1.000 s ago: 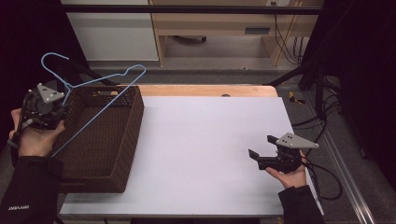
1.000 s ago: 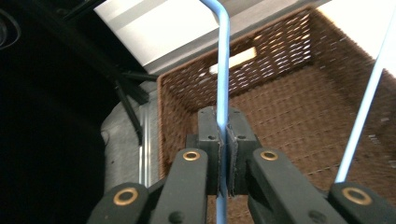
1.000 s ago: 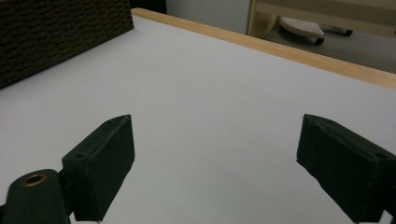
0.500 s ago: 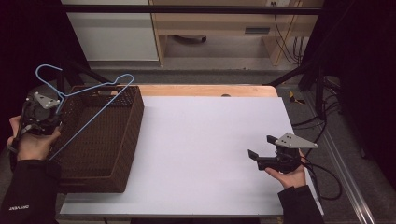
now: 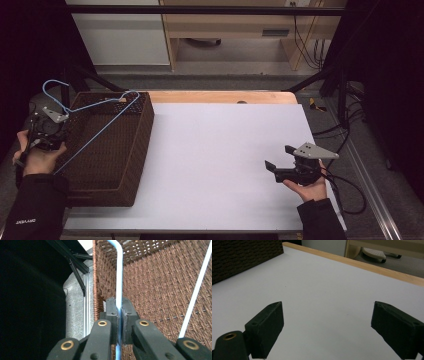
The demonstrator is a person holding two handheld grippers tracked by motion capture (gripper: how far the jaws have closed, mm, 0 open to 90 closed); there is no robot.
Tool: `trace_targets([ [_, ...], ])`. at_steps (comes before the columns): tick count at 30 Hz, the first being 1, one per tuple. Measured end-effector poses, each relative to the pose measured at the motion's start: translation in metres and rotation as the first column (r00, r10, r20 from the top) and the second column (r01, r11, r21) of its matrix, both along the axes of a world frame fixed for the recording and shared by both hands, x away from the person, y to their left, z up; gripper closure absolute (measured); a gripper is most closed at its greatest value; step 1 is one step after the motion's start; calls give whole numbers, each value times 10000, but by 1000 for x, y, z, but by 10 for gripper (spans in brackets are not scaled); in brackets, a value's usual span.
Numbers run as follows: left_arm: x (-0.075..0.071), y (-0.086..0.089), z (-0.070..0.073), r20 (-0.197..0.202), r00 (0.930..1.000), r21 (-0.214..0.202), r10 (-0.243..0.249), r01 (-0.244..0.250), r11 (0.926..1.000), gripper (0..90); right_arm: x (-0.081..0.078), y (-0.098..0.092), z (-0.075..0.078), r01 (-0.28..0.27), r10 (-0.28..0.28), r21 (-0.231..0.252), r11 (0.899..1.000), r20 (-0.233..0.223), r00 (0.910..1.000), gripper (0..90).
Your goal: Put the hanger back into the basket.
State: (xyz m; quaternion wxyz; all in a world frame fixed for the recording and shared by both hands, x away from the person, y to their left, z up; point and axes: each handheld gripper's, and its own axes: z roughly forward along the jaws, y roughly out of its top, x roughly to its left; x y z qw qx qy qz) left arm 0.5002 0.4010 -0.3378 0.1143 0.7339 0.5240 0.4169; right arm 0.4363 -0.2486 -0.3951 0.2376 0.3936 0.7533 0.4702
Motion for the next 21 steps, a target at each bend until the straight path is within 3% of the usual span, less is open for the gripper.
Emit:
trace_targets([
  [12, 11, -14, -31, -761, 9968, 241, -231, 250, 9994, 871, 0, 0, 0, 9, -9, -19, 10000, 7, 10000, 115],
  [19, 17, -20, -48, -1399, 9898, 66, -277, 289, 9996, 869, 0, 1, -1, -1, 1, -44, 10000, -36, 10000, 114],
  [21, 18, -19, -51, -1584, 9871, -166, -213, 189, 9997, 868, 0, 1, -1, 7, -7, -45, 10000, -33, 10000, 114],
])
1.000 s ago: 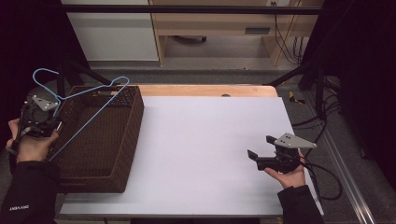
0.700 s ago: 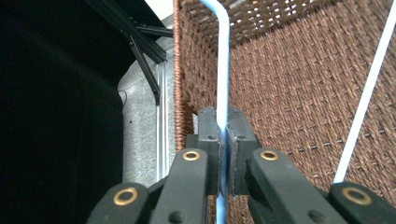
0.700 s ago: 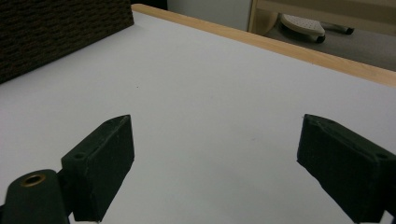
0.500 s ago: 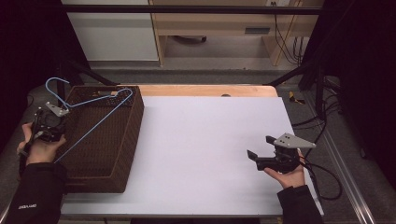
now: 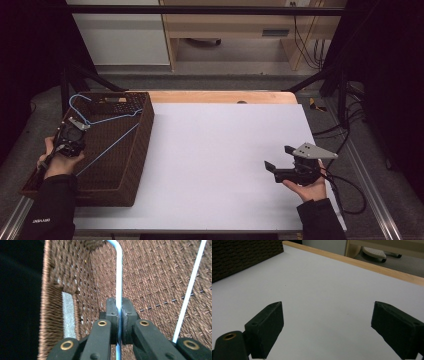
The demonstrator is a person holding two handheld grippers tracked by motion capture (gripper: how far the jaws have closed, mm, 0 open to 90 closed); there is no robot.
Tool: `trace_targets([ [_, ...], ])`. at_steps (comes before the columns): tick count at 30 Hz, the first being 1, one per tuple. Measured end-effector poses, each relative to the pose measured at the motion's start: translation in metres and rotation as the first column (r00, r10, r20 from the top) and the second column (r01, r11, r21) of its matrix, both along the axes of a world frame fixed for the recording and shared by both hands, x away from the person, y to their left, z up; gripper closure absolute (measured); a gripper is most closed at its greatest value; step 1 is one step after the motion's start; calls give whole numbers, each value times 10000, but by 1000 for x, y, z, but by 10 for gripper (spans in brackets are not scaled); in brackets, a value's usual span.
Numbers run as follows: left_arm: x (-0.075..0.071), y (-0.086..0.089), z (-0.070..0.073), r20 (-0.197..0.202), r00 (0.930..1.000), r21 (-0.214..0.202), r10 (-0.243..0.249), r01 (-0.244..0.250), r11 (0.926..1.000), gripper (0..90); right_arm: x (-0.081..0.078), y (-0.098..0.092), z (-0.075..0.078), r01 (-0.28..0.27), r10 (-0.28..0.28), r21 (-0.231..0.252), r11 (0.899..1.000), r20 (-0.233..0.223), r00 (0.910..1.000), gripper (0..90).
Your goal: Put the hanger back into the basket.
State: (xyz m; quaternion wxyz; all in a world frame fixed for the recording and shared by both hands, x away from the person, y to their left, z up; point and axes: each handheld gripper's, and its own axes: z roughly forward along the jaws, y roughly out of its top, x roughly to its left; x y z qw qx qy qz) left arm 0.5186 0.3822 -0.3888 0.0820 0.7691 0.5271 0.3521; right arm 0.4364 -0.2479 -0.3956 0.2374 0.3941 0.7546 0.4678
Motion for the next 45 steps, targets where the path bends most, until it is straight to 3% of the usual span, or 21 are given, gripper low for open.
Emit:
trace_targets([
  [3, 1, 3, -2, -197, 9998, -363, -6, -1, 9993, 860, 0, 0, 0, 9, -9, 15, 10000, 0, 10000, 114],
  [4, 1, 4, -2, -212, 9998, -406, -24, 15, 9992, 814, 0, 0, 0, 9, -9, 9, 10000, 3, 10000, 114],
  [6, 0, 4, 0, -153, 9999, -661, -77, 67, 9978, 770, 0, 0, 0, 1, -1, 5, 10000, -1, 10000, 114],
  [8, -3, 3, 4, 51, 9999, -660, -118, 121, 9977, 727, 0, 0, 0, 4, -4, 6, 10000, 5, 10000, 114],
  [9, -5, 3, 6, 149, 9998, -818, -102, 114, 9966, 665, 0, 0, 0, 18, -18, 15, 10000, 5, 10000, 114],
  [13, -15, 3, 22, 848, 9964, -1530, -89, 219, 9880, 611, -1, -1, 1, 54, -55, 74, 10000, 57, 10000, 114],
  [16, -29, -2, 36, 1762, 9837, -2320, -362, 773, 9696, 532, -2, -3, 3, 81, -83, 148, 9999, 130, 9999, 114],
  [18, -39, -8, 45, 2370, 9700, -2884, -540, 1233, 9495, 466, -2, -4, 3, 78, -82, 204, 9998, 217, 9997, 113],
  [19, -45, -13, 49, 2681, 9613, -3189, -642, 1514, 9356, 442, -2, -5, 4, 82, -86, 219, 9997, 209, 9997, 112],
  [22, -59, -28, 55, 3322, 9358, -3643, -1178, 2425, 8991, 372, -3, -5, 4, 91, -99, 289, 9995, 286, 9995, 108],
  [26, -75, -49, 58, 4009, 8987, -4120, -1778, 3503, 8412, 298, -4, -5, 6, 98, -111, 376, 9992, 322, 9994, 103],
  [28, -81, -60, 59, 4249, 8835, -4468, -1971, 3941, 8031, 259, -4, -5, 6, 76, -91, 421, 9991, 366, 9993, 101],
  [33, -94, -87, 55, 4706, 8485, -4804, -2418, 4763, 7364, 177, -5, -7, 8, 84, -110, 559, 9984, 465, 9989, 97],
  [36, -99, -102, 49, 4741, 8342, -4834, -2816, 5140, 7086, 158, -6, -7, 8, 98, -126, 582, 9983, 485, 9987, 92],
  [37, -101, -107, 47, 4716, 8327, -4897, -2902, 5210, 6991, 158, -6, -7, 8, 98, -126, 582, 9983, 485, 9987, 92],
  [39, -104, -116, 42, 4697, 8282, -4889, -3059, 5325, 6910, 141, -6, -8, 9, 86, -116, 593, 9982, 500, 9987, 89],
  [41, -106, -124, 35, 4642, 8253, -5036, -3216, 5446, 6707, 127, -7, -9, 9, 88, -123, 635, 9979, 548, 9984, 87],
  [45, -108, -133, 25, 4678, 8080, -4892, -3582, 5743, 6564, 118, -7, -11, 9, 106, -144, 675, 9977, 556, 9983, 88],
])
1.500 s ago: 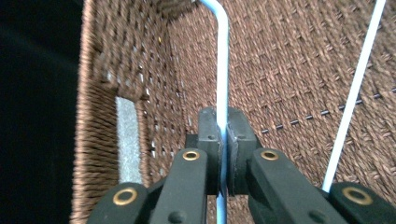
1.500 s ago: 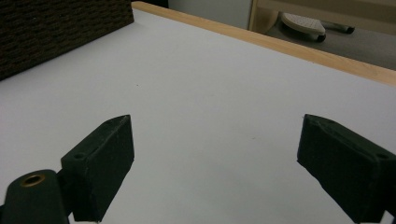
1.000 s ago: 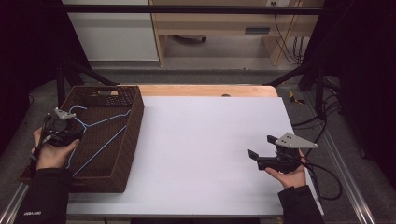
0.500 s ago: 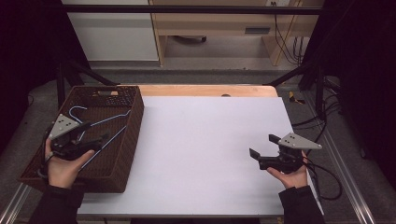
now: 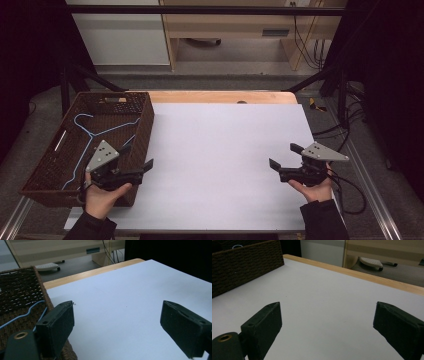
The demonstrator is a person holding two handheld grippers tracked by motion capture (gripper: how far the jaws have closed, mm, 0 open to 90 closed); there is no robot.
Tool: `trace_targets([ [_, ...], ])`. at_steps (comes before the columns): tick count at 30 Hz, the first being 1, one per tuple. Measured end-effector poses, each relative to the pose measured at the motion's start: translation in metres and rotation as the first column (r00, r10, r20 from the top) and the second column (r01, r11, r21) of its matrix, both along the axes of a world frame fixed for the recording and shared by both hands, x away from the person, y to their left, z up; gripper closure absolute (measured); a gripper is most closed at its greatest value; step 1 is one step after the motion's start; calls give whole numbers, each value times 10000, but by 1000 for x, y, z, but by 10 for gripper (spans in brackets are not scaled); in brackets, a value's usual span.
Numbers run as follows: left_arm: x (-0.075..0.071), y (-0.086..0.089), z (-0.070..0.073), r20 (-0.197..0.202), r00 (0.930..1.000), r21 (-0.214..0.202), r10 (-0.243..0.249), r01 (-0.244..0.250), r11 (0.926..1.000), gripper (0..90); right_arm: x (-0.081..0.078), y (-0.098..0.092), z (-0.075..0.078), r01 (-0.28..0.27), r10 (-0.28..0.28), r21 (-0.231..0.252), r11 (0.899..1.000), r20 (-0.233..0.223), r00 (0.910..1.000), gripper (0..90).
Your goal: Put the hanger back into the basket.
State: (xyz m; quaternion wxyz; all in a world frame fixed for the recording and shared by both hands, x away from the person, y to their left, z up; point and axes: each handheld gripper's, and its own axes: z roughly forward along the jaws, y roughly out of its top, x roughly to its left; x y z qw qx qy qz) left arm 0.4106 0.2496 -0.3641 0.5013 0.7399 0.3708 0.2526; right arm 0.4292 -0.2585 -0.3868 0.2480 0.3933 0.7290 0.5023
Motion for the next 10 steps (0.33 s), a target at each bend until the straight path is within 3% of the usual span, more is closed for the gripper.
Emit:
trace_targets([
  [4, 1, -3, -9, -229, 9996, -156, -147, 143, 9998, 106, -1, -2, -1, -55, 55, 87, 9999, -35, 10000, 86],
  [10, 0, -7, -17, -180, 9997, -60, -162, 161, 9999, 106, -1, -2, -1, -61, 61, 121, 9999, -35, 10000, 86],
])
